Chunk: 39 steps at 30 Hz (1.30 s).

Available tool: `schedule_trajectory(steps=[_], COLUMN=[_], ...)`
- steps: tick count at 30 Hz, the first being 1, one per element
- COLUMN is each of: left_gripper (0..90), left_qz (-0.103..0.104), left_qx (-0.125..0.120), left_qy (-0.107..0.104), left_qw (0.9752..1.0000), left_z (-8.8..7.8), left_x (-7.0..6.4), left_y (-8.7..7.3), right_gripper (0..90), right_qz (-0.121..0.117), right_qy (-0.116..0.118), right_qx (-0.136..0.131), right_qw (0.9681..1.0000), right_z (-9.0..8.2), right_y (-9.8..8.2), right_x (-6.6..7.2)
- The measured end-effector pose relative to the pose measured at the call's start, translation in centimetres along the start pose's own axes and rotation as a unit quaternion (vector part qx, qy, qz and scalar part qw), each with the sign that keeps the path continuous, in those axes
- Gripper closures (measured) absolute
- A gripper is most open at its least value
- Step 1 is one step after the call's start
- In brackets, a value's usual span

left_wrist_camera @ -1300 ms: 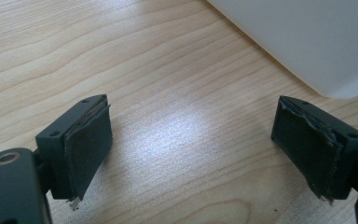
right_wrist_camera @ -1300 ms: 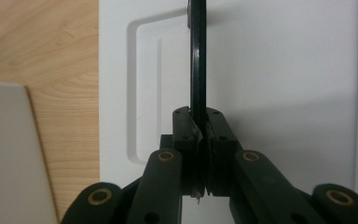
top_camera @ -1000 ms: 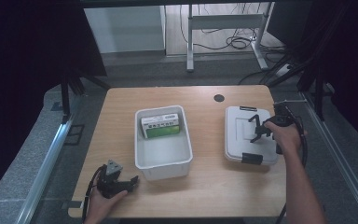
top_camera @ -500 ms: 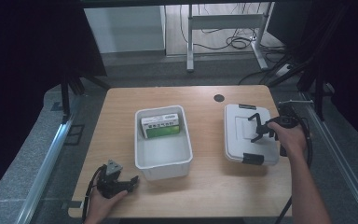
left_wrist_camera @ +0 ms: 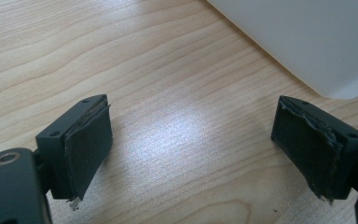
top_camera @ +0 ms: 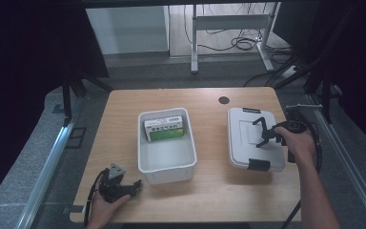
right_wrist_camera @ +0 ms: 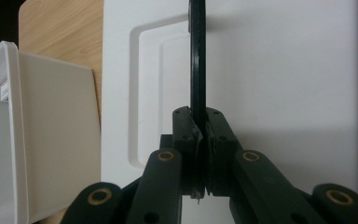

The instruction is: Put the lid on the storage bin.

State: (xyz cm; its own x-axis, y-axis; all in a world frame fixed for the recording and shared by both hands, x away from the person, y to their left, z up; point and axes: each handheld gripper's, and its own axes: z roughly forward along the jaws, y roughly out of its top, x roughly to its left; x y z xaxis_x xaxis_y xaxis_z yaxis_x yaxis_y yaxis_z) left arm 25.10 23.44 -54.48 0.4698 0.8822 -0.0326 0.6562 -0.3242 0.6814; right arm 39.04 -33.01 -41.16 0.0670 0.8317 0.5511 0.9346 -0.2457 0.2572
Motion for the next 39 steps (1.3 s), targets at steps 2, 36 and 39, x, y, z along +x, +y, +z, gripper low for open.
schedule_trajectory(steps=[2,36,39], left_gripper=[12.2,12.2,12.2], left_qz=[0.0,0.0,0.0], left_qx=[0.0,0.0,0.0], left_qy=[0.0,0.0,0.0], left_qw=[1.0,1.0,1.0], left_z=[0.0,0.0,0.0], left_x=[0.0,-0.1,-0.1], left_y=[0.0,0.0,0.0], right_gripper=[84.9,84.9,84.9], right_qz=[0.001,-0.039,-0.046], right_qy=[-0.001,0.015,0.014], right_qx=[0.001,0.009,0.012], right_qw=[1.0,0.9991,0.9988], right_z=[0.0,-0.9,-0.8], right_y=[-0.1,-0.6,-0.7], right_x=[-0.1,3.3,3.9])
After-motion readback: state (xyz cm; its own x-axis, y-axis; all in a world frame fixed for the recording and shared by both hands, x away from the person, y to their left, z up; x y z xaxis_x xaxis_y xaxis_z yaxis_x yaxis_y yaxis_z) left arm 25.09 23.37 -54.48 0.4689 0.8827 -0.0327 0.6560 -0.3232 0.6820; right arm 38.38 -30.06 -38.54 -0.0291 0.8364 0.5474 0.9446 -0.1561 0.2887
